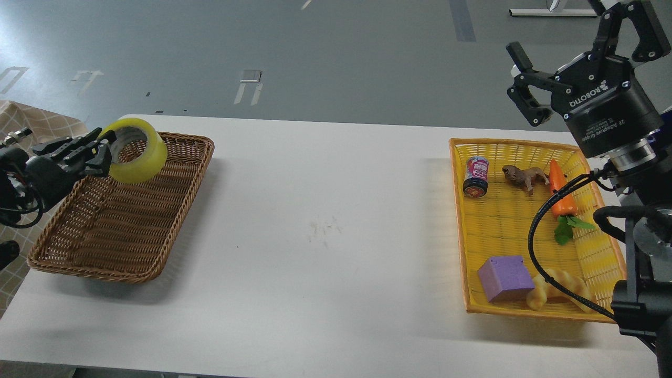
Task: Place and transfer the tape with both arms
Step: 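Lower the tape roll into the wicker basket and open the left gripper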
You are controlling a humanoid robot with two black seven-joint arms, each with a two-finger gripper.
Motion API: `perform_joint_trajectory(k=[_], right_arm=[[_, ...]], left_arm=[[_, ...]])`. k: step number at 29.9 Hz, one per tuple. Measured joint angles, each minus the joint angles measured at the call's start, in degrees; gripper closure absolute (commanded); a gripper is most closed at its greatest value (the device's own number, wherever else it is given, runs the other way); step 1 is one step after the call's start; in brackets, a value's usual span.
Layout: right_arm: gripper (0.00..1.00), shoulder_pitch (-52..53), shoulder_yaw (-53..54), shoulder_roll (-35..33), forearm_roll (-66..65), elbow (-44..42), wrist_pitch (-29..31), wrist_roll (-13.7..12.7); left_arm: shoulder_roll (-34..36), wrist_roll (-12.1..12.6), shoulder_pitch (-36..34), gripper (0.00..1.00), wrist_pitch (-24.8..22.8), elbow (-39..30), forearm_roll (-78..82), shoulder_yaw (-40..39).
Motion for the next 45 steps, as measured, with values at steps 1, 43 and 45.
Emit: perform_joint_trajectory(k=[1, 43, 45], right_arm=[[0.01, 0.0, 0.0, 0.0, 0.0, 0.0, 0.0, -0.1], [0.01, -0.9, -0.2, -0.7, -0.2, 0.2, 0.0, -0.5], [0.01, -0.8, -0.2, -0.7, -0.2, 0.2, 0.0, -0.5]], left_arm=[[-0.2, 0.0, 0.2, 0.89, 0.1, 0.7, -0.3, 0.0], [-3.0, 0.0, 3.0, 0.01, -1.9, -1.8, -8.8, -0.1], [-2.8, 0.0, 1.3, 0.01, -2.7, -3.1, -10.5, -0.2]])
